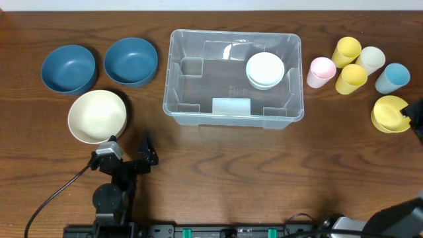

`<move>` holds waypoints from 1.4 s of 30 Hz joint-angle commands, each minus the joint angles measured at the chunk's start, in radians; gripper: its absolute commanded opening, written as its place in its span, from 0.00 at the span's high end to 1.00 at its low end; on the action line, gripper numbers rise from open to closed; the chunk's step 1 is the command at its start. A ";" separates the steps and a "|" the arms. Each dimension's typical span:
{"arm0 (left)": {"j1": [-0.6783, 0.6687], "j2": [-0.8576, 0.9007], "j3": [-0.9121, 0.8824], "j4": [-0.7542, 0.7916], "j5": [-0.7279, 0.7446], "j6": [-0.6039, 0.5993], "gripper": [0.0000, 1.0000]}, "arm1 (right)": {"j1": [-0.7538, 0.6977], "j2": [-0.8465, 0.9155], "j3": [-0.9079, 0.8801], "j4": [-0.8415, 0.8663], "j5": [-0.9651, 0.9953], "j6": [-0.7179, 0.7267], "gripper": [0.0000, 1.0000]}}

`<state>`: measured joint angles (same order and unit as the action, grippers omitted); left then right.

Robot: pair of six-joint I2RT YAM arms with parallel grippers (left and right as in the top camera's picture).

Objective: Pack container
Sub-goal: 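Move the right gripper to the yellow bowl and grasp its rim, then lift the yellow bowl and place it on the stacked bowls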

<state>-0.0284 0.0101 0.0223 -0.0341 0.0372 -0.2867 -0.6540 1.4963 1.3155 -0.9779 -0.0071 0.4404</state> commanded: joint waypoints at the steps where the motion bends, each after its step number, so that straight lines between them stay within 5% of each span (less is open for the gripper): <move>1: -0.001 -0.006 -0.018 -0.038 -0.029 0.017 0.02 | -0.016 0.040 -0.068 0.055 -0.012 0.027 0.40; 23: -0.001 -0.006 -0.018 -0.038 -0.029 0.017 0.02 | -0.065 0.370 -0.123 0.377 -0.033 0.041 0.48; 26: -0.001 -0.006 -0.018 -0.038 -0.030 0.017 0.02 | -0.065 0.374 -0.122 0.394 -0.039 0.040 0.61; 30: -0.001 -0.006 -0.018 -0.038 -0.029 0.017 0.02 | -0.067 0.374 -0.123 0.388 -0.035 0.026 0.97; 42: -0.001 -0.006 -0.018 -0.038 -0.030 0.017 0.02 | -0.049 0.333 -0.117 0.285 -0.108 0.015 0.99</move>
<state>-0.0280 0.0101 0.0223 -0.0345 0.0372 -0.2867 -0.7136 1.8538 1.2022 -0.6605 -0.0811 0.4671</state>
